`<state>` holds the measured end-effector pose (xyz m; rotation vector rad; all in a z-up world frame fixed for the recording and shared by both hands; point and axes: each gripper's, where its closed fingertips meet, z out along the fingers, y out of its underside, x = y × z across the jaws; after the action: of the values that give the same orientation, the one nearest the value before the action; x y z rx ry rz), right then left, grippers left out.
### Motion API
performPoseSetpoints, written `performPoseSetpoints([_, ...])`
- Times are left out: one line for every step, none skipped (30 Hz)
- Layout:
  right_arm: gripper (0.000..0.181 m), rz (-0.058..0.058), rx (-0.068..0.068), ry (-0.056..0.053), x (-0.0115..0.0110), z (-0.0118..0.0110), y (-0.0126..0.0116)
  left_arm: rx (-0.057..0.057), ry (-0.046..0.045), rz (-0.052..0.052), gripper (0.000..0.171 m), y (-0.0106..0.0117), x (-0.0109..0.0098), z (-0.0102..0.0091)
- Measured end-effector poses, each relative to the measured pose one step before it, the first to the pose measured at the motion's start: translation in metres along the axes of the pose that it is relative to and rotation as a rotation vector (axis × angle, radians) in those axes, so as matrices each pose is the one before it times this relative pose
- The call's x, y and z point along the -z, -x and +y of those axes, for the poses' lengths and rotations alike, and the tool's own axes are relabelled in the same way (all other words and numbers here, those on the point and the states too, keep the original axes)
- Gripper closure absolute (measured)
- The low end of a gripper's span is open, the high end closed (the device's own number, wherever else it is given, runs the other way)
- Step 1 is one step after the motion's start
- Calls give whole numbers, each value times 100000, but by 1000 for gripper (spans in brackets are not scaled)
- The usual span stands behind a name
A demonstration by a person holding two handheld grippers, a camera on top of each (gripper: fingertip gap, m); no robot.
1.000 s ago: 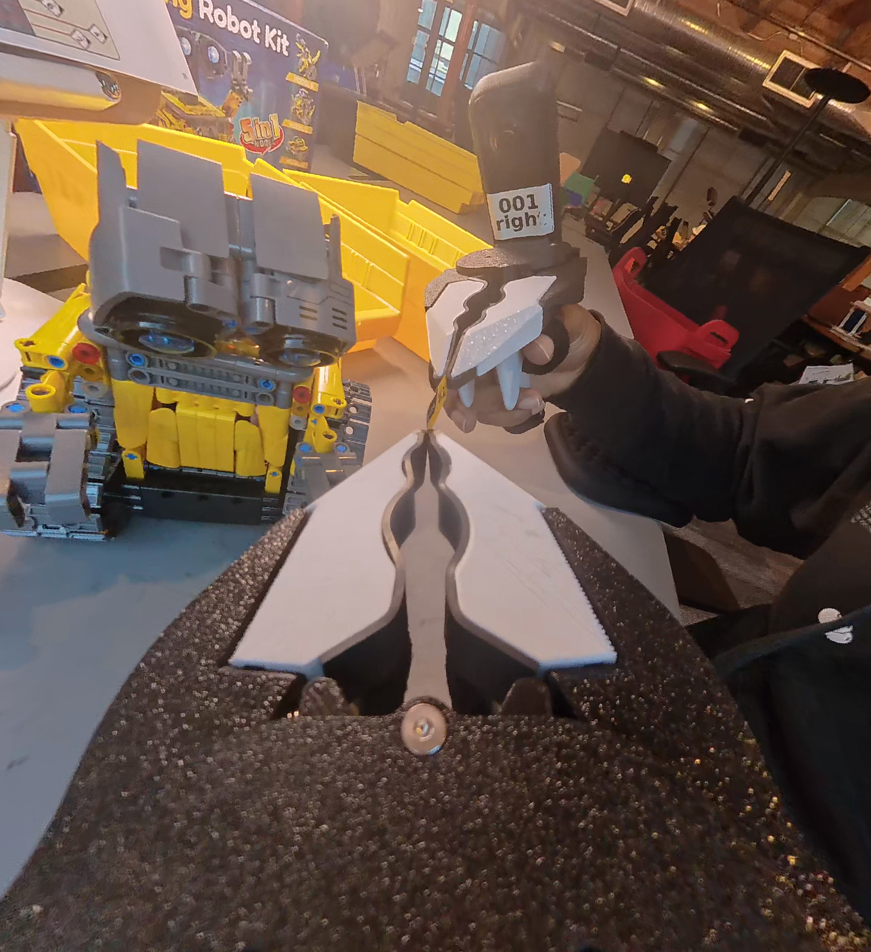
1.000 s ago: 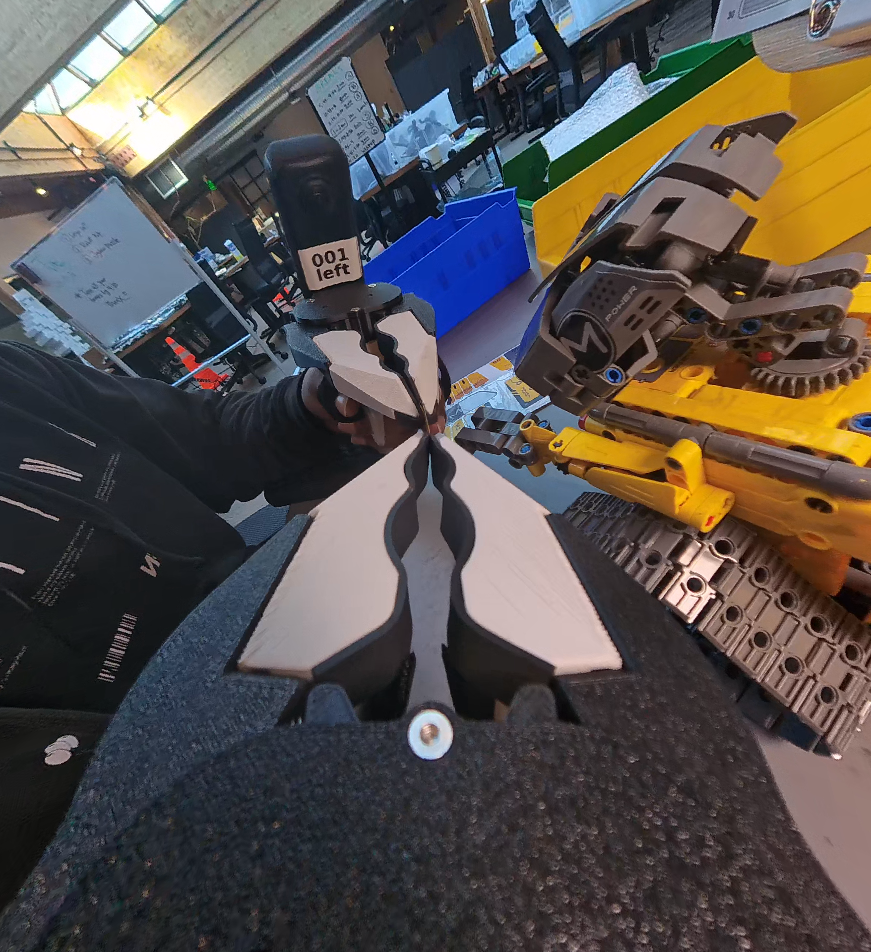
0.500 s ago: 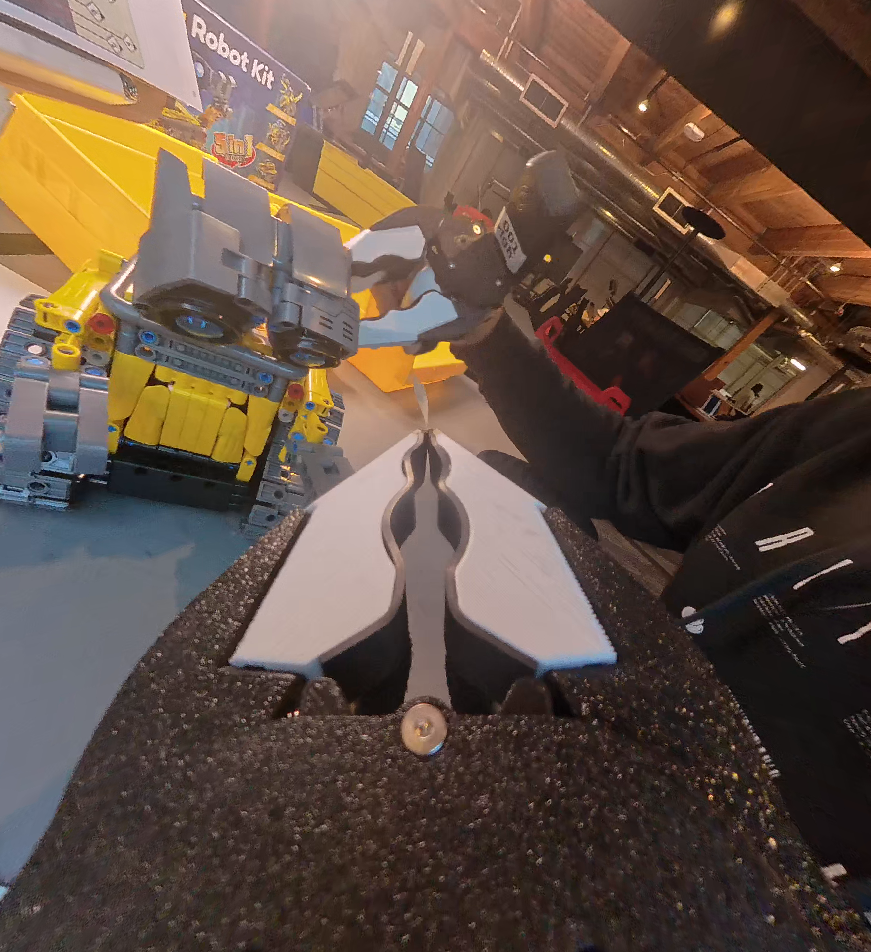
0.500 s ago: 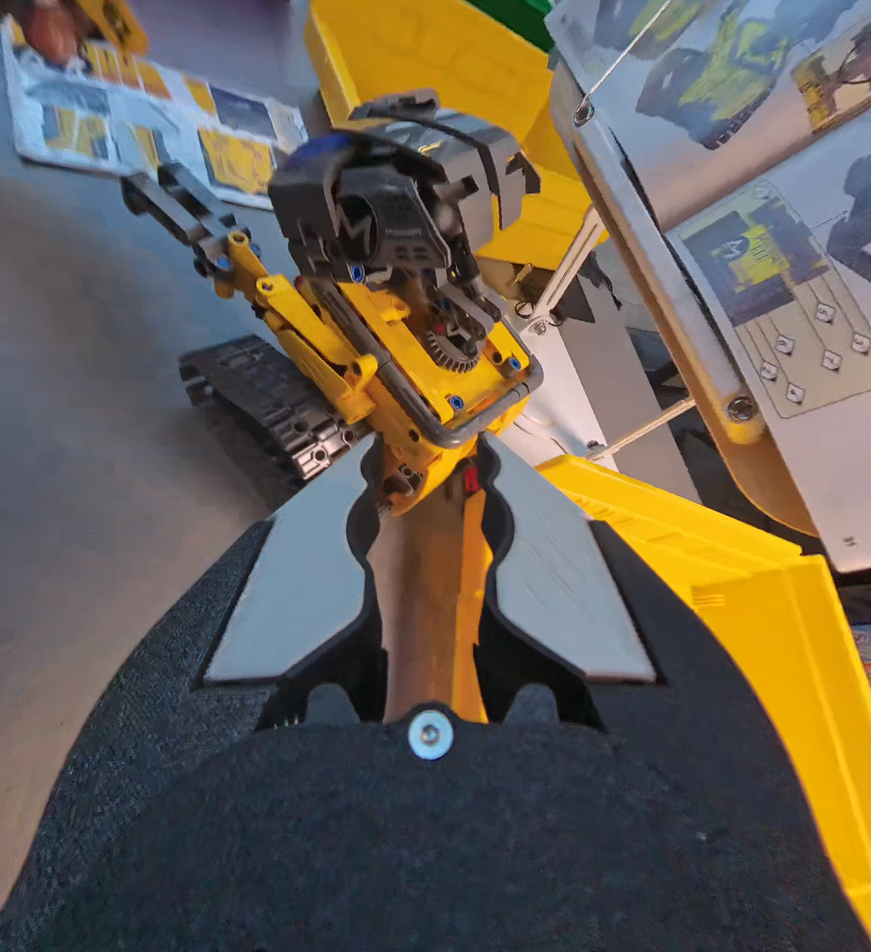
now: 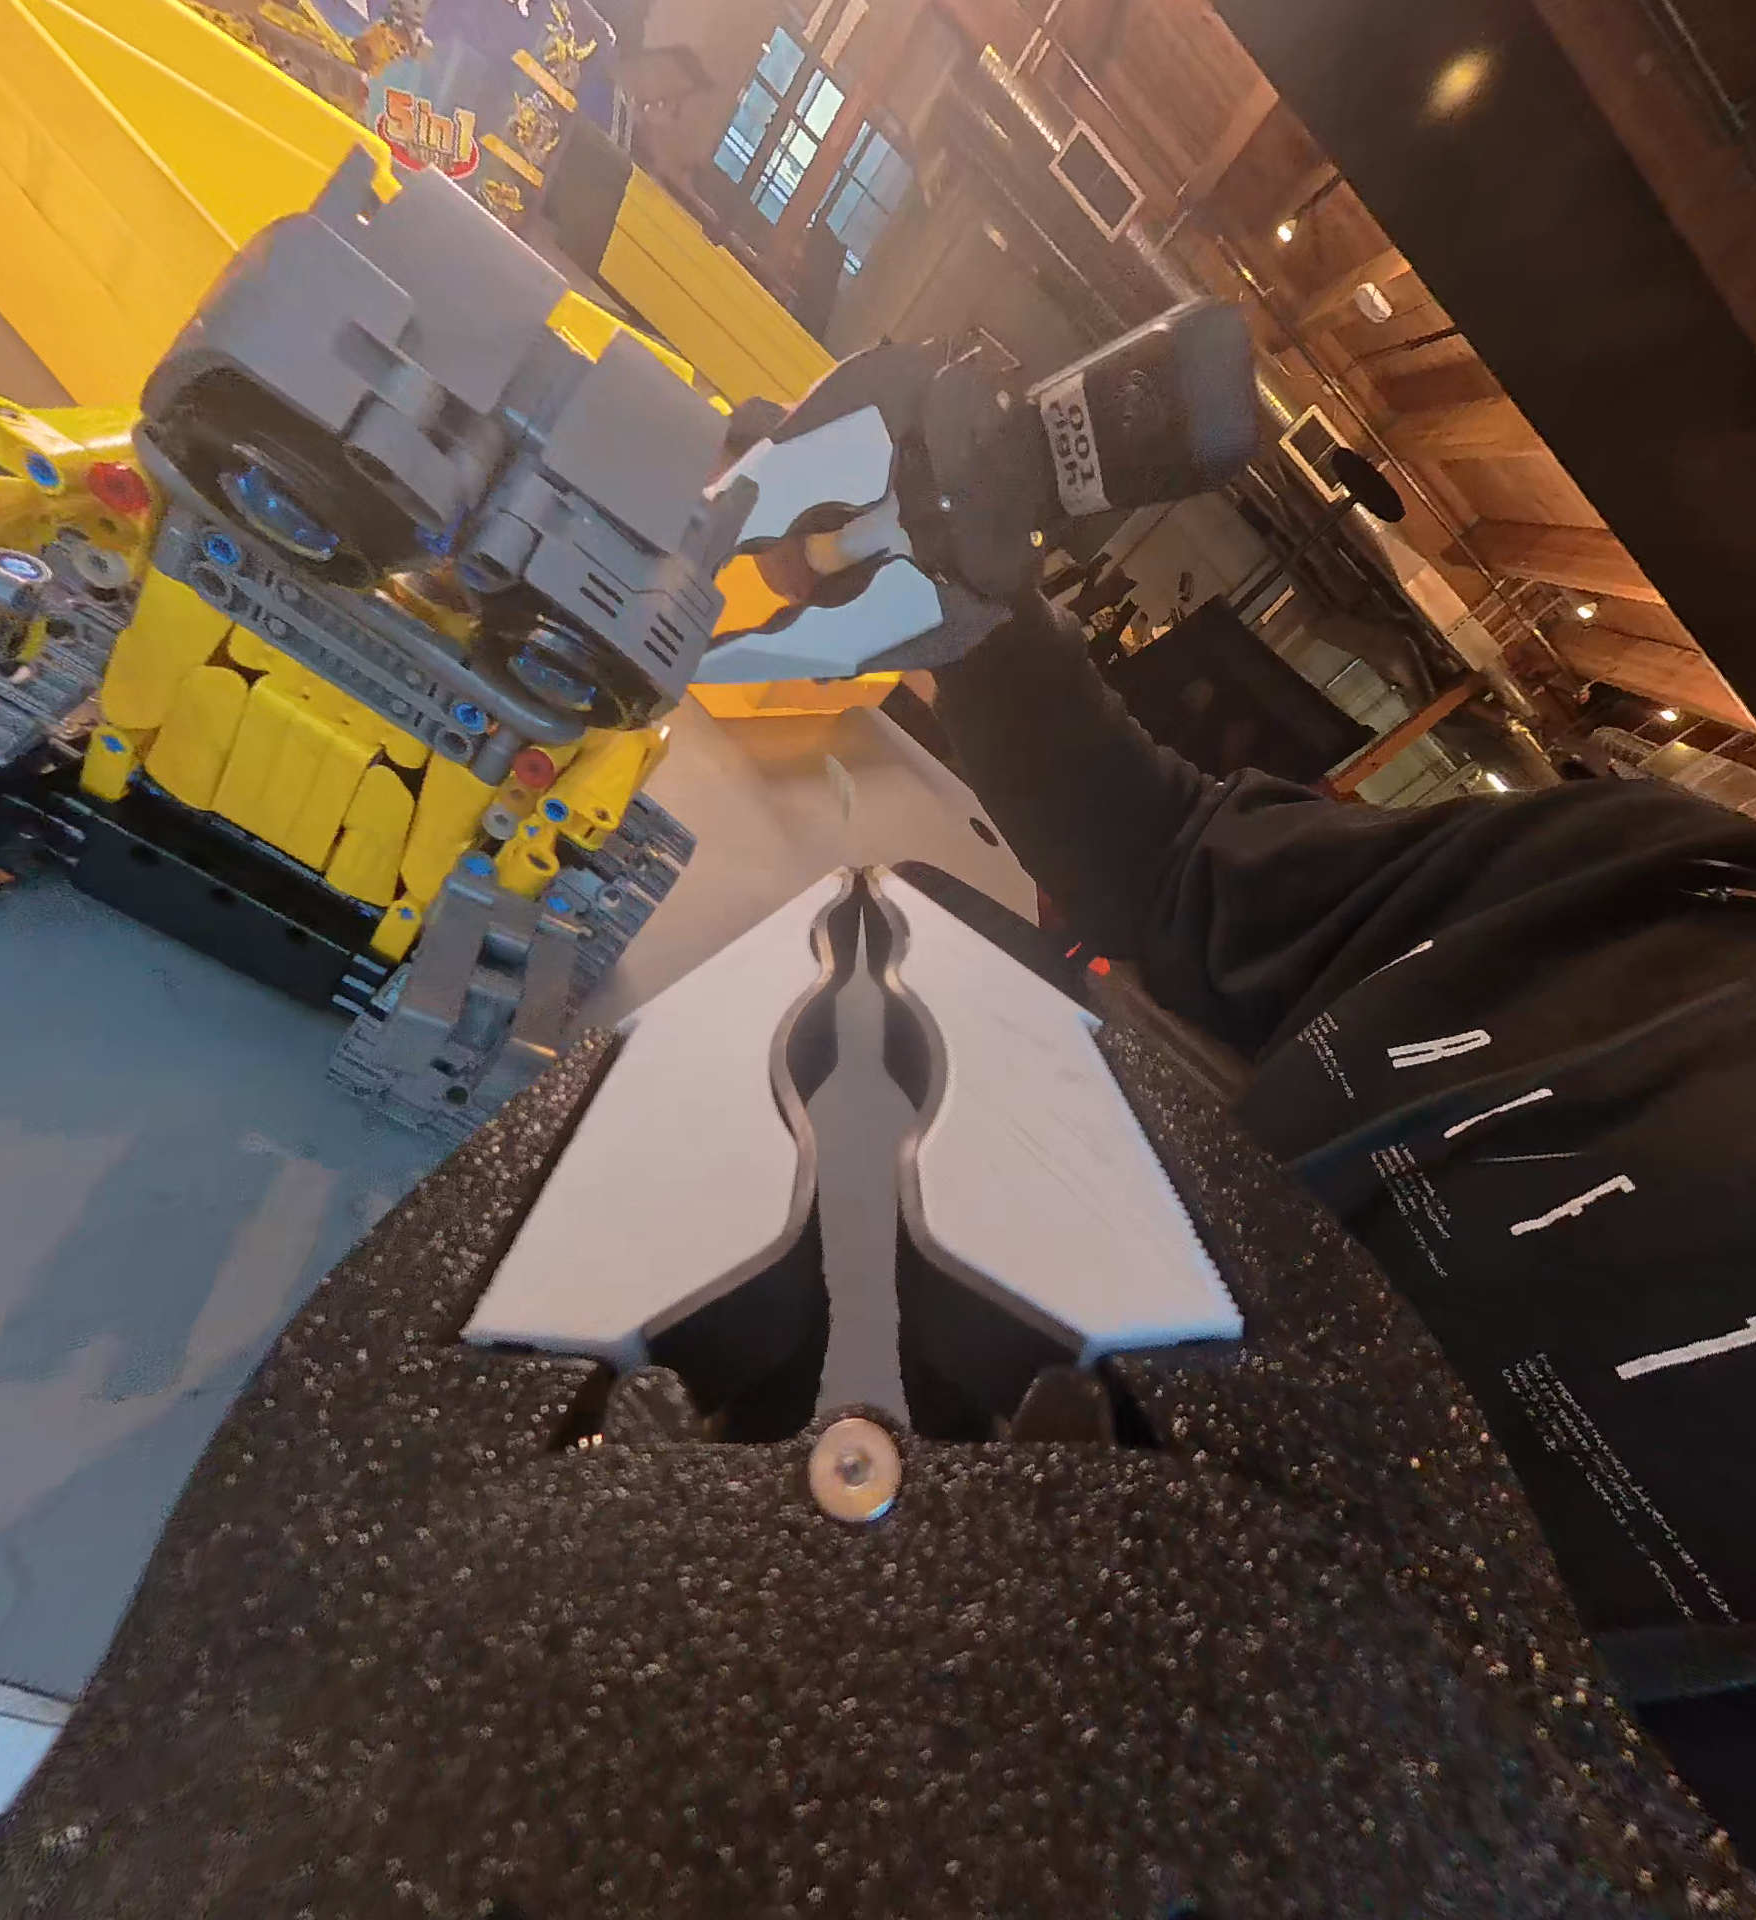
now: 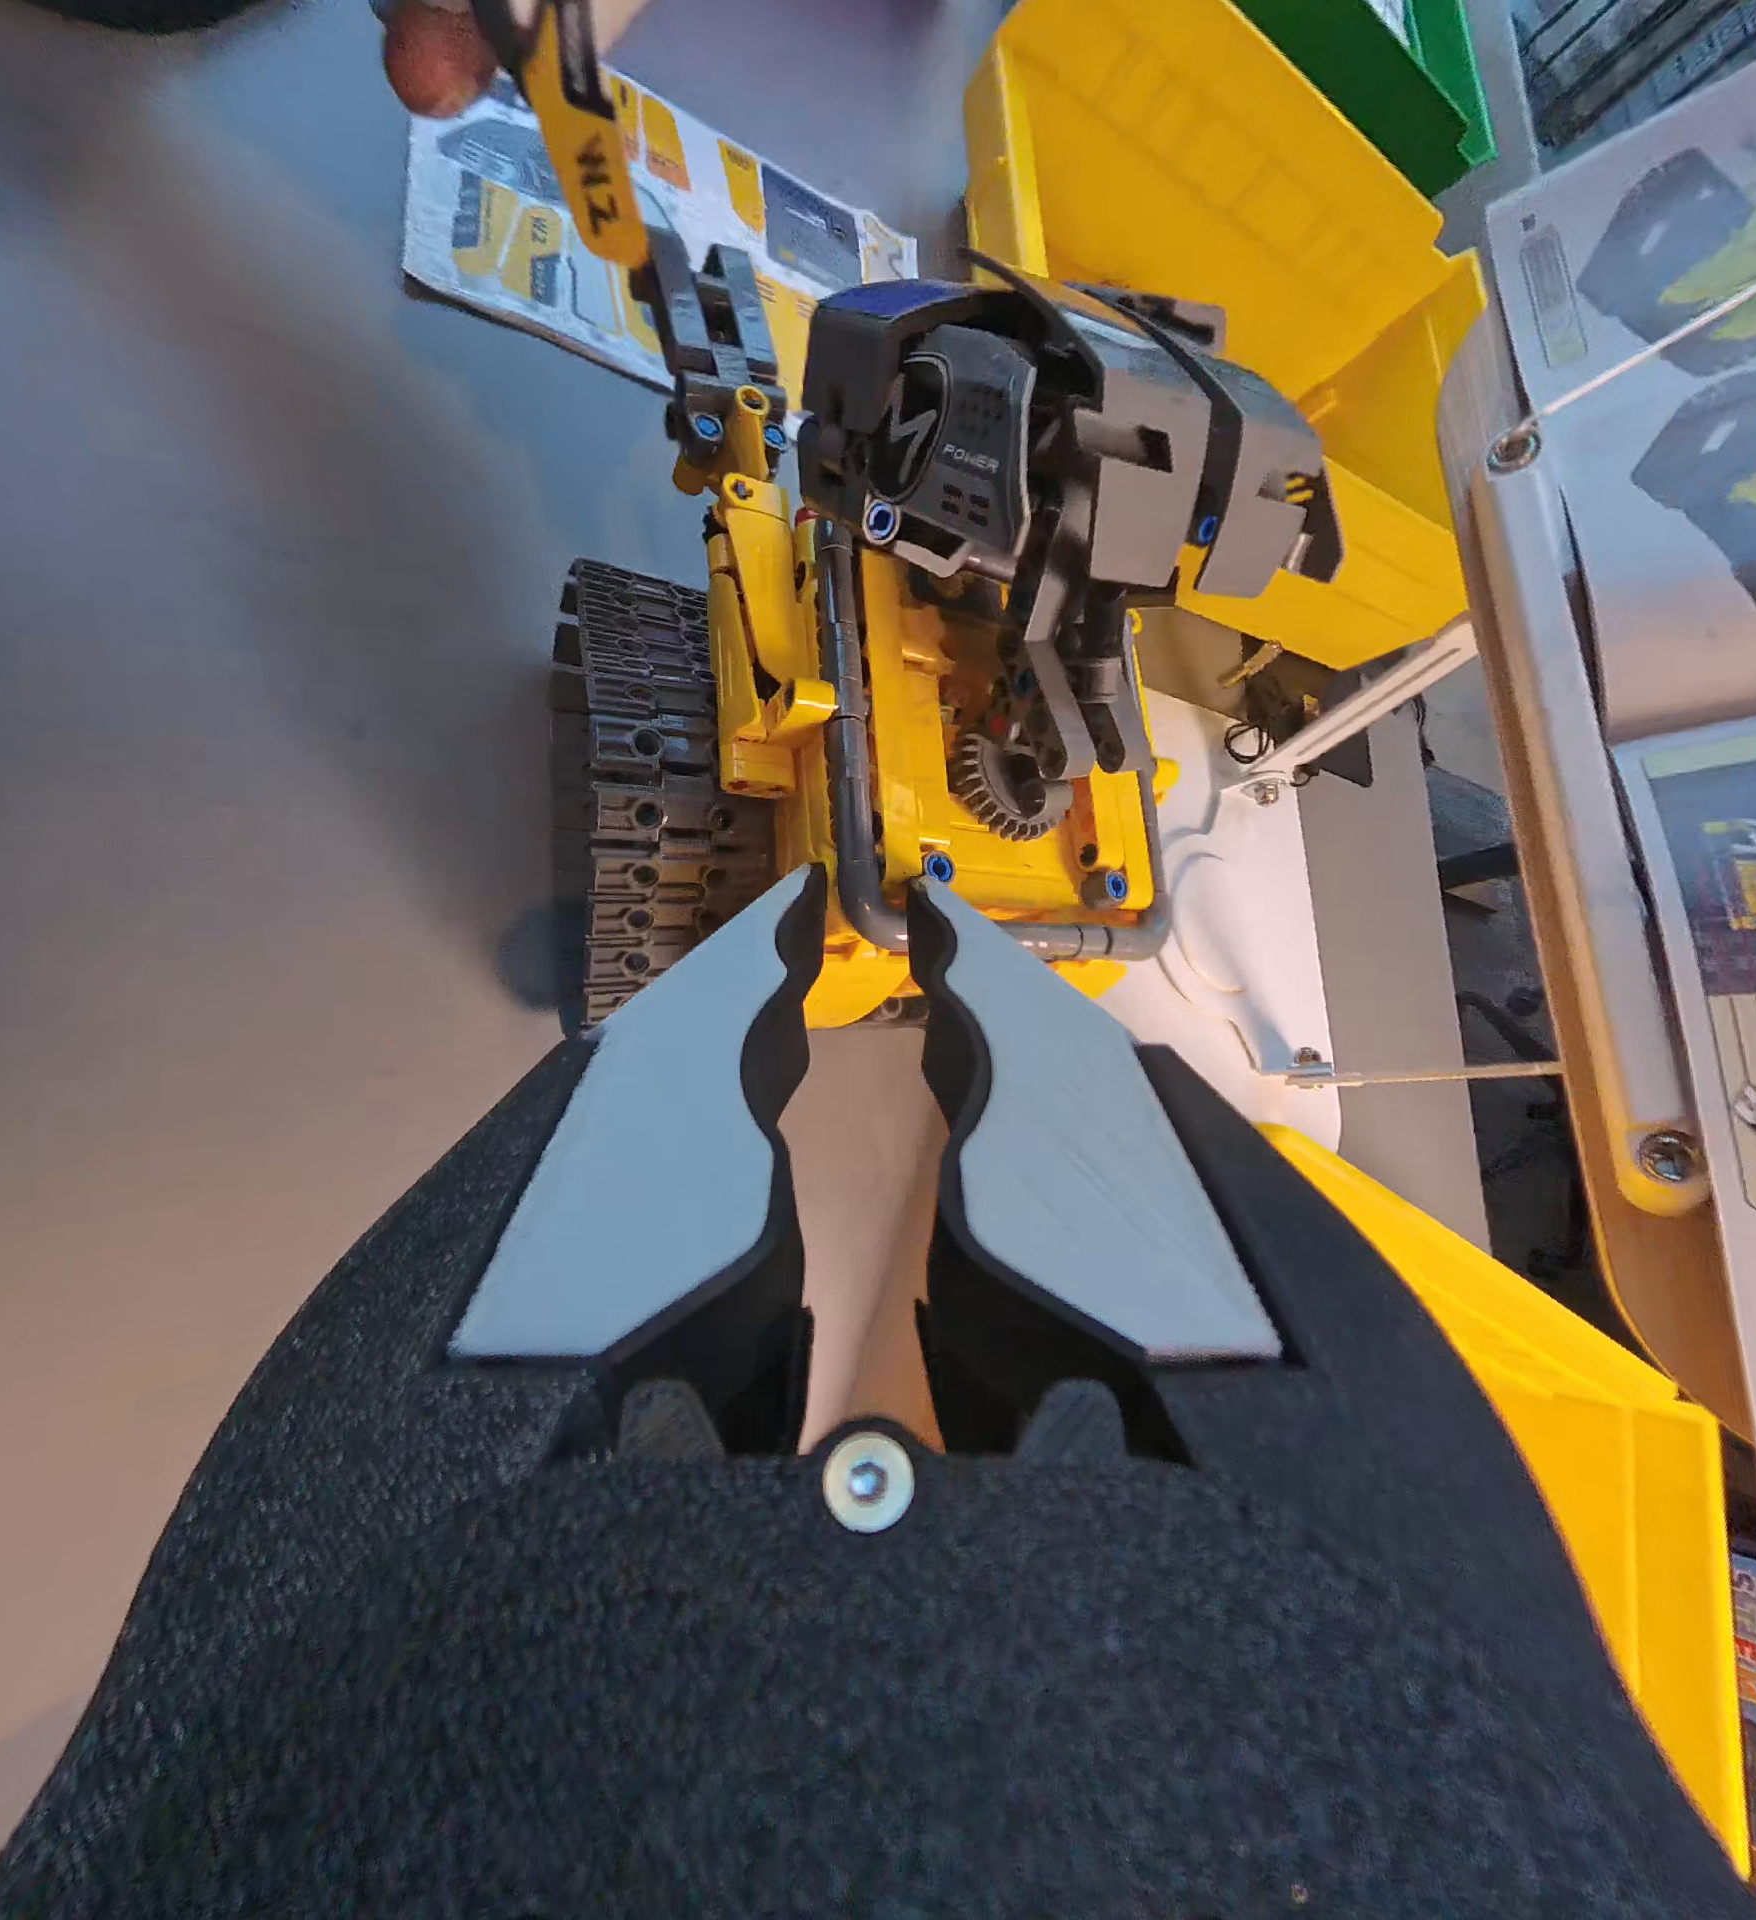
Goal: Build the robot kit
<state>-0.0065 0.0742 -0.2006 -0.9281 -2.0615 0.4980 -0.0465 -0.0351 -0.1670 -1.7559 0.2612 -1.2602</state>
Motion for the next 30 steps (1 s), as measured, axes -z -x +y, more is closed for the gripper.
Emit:
performPoseSetpoints([167, -286, 451, -916, 128, -502, 724, 53, 805, -184, 171, -41, 32, 176])
performPoseSetpoints([171, -889, -322, -1644, 167, -548, 759, 14, 606, -214, 171, -39, 59, 155])
performPoseSetpoints([173, -419, -361, -1965, 179, -579, 691, 61, 426, 160, 171, -123, 85, 130])
performPoseSetpoints([174, -332, -606, -673, 118, -406, 642, 100, 424, 710, 171, -239, 99, 148])
performPoseSetpoints([173, -72, -831, 315, 132, -283, 526, -114, 493, 916, 171, -302, 118, 161])
performPoseSetpoints([173, -99, -154, 967, 159, -195, 411, -641, 358, 510, 171, -289, 137, 146])
performPoseSetpoints([173, -245, 640, 993, 205, -212, 270, -1013, 142, -22, 171, -224, 182, 107])
performPoseSetpoints([172, 890, 260, -1334, 340, -607, -93, -980, -35, -45, 171, -176, 200, 69])
performPoseSetpoints([163, 502, -705, -3458, 469, -1058, -353, -780, -342, 35, 171, -165, 202, 10])
performPoseSetpoints([156, 306, -1878, -3212, 452, -1165, -628, -554, -557, -140, 171, -65, 195, -30])
performPoseSetpoints([140, 83, -1934, -2292, 232, -1144, -774, -298, -446, -345, 171, 38, 175, -25])
performPoseSetpoints([119, -727, -1511, -495, -128, -939, -744, -135, -251, -387, 171, 107, 122, -9])
performPoseSetpoints([105, -713, -422, 1391, -484, -669, -758, 15, -206, -368, 171, 141, 89, -3])
performPoseSetpoints([92, -932, 1316, 2358, -755, -464, -672, 139, -276, -186, 171, 102, 39, -11])
performPoseSetpoints([81, -1566, 1893, 3232, -972, -288, -551, 44, -267, 164, 171, 19, -5, 5])
performPoseSetpoints([72, -2194, 1146, 3584, -1091, -201, -417, -152, -105, 314, 171, -50, -4, 36])
performPoseSetpoints([66, -3787, 396, 4212, -1144, -50, -113, -391, 71, 165, 171, -68, -11, 89])
performPoseSetpoints([65, -3661, -96, 5209, -1106, 185, -99, -499, 176, -155, 171, -39, 35, 110])
performPoseSetpoints([70, -3369, -493, 5545, -965, 344, -85, -411, 130, -383, 171, -22, 87, 112])
performPoseSetpoints([81, -3192, -1434, 5274, -699, 410, -58, -256, -61, -356, 171, -44, 165, 96])
performPoseSetpoints([91, -4356, -2953, 1252, -329, -100, 241, -85, -297, -249, 171, -54, 237, 68])
performPoseSetpoints([95, -931, -5053, -1314, 2, -352, -155, 69, -461, -297, 171, -27, 304, 39])
performPoseSetpoints([96, 2145, -7453, -635, 96, -30, -514, 154, -525, -461, 171, 14, 343, 52])
performPoseSetpoints([97, 2914, -9140, -1934, 134, 14, -543, 218, -551, -584, 171, 72, 368, 53])
performPoseSetpoints([99, 3055, -9863, -4527, 253, -145, -531, 377, -462, -549, 171, 122, 339, 65])
performPoseSetpoints([100, 2941, -9778, -4651, 351, -14, -537, 579, -311, -413, 171, 139, 284, 82])
performPoseSetpoints([100, 2820, -8206, -4718, 380, 28, -540, 682, -231, -249, 171, 172, 206, 66])
performPoseSetpoints([99, 2785, -6354, -4169, 278, 47, -499, 729, -139, -44, 171, 171, 98, 48])
performPoseSetpoints([99, 2902, -4479, -3770, 157, -22, -463, 747, 106, 261, 171, 153, -19, 29])
performPoseSetpoints([99, 2852, -4765, -3345, 20, -98, -513, 682, 372, 509, 171, 119, -143, 9])
